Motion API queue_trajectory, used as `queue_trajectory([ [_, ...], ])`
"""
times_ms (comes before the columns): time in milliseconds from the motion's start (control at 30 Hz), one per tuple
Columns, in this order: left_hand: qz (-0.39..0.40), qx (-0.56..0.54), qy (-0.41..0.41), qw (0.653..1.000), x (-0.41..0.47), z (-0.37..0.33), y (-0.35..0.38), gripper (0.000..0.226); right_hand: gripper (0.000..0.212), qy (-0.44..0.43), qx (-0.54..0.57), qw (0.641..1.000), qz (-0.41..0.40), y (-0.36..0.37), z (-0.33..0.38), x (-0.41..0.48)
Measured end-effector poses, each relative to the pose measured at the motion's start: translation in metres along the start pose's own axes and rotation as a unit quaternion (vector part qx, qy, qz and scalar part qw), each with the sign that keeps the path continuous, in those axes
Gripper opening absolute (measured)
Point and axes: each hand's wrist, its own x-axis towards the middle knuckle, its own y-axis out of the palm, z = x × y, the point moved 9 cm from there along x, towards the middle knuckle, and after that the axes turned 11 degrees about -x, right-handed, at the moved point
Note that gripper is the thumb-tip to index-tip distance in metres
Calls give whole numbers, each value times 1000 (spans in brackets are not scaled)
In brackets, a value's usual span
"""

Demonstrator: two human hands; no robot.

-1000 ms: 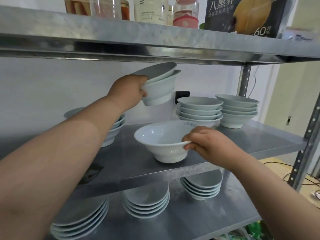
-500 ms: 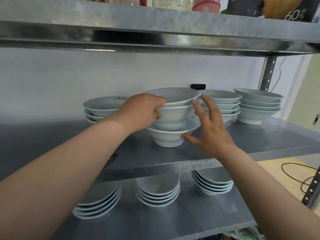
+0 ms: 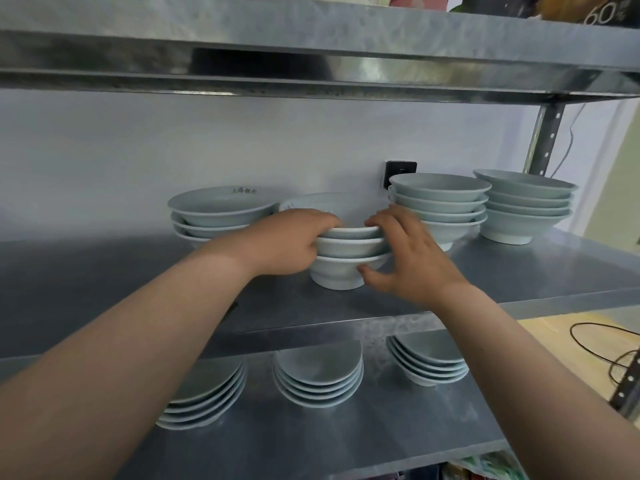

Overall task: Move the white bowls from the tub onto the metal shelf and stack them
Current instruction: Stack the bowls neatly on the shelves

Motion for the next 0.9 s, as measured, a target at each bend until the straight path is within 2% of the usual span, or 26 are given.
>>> queue_trajectory([
  [100, -17, -47, 42, 998, -6, -8, -3, 51, 73, -49, -58, 997, -21, -3, 15, 8],
  [167, -62, -82, 59, 993, -12, -1, -21, 50, 70, -94, -94, 990, -39, -4, 32, 15],
  [233, -122, -66, 46, 989, -21, 22, -47, 57, 63, -98, -101, 989, -43, -4, 40, 19],
  [300, -139, -31, -27, 989, -30, 62, -66, 71, 58, -86, -100, 990, -42, -4, 39, 22],
  [400, -87, 44, -160, 982, -40, 126, -65, 84, 55, -99, -109, 988, -51, -2, 38, 23],
  [500, -49, 103, -201, 973, -42, 151, -56, 64, 55, -110, -128, 984, -61, 0, 39, 26],
  [633, -3, 182, -191, 965, -35, 145, -51, 48, 60, -115, -162, 979, -53, 4, 42, 34],
  [733, -9, 210, -173, 962, -34, 147, -54, 34, 58, -115, -154, 981, -41, 11, 40, 38],
  [900, -13, 232, -159, 959, -43, 156, -63, 35, 57, -94, -145, 984, -37, 25, 31, 52],
])
